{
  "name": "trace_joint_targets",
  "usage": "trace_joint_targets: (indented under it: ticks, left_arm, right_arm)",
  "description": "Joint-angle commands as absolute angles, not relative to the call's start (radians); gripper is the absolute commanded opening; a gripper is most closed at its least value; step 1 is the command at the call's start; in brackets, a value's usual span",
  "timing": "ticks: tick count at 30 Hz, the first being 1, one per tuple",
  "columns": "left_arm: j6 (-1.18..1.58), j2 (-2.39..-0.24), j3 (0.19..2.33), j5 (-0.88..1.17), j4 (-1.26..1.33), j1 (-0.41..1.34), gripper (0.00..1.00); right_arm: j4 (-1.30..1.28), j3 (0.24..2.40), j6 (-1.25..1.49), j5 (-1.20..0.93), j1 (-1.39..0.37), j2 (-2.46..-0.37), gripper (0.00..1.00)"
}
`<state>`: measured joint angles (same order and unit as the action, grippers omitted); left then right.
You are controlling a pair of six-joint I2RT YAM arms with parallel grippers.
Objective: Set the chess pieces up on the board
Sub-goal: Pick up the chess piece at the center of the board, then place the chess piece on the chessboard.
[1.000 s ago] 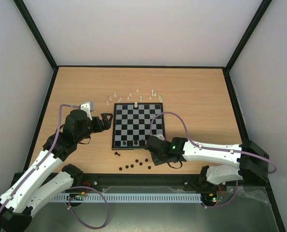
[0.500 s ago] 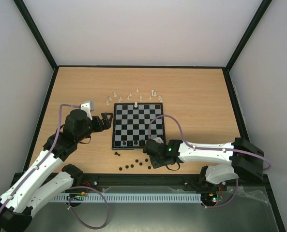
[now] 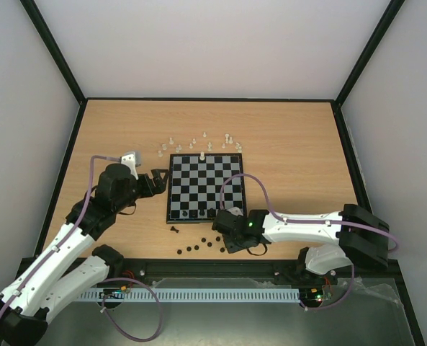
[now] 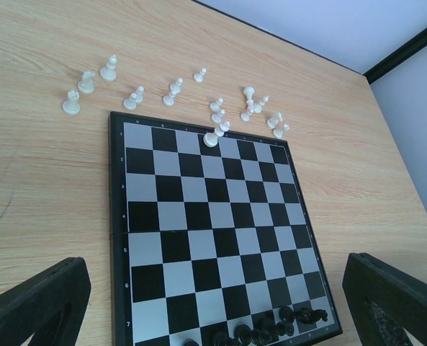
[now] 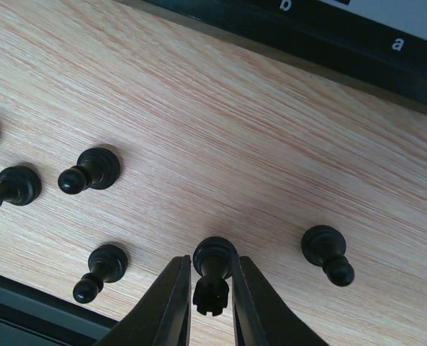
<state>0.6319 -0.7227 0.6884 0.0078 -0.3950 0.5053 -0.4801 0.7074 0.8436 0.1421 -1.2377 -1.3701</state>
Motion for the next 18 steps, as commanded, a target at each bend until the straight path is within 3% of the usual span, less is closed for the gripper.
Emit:
trace_joint_targets:
  ticks: [1,9,18]
  left_arm:
    - [0.623,-0.720,0.681,0.018,-0.381,0.500,0.99]
    - [0.619,-0.727,0.681,0.021,-0.376,0.500,0.99]
    - [0.615,-0.728,0.686,0.019,-0.381,0.500,0.99]
  right_arm:
    - [-0.514,0.712,0.851,0.164,-1.246,-1.378,0.15]
    - [-0.567,0.767,0.840,0.236,-1.223,-1.358,0.12]
    - [-0.635,0.861,0.737,0.284,-1.065,-1.316,0.13]
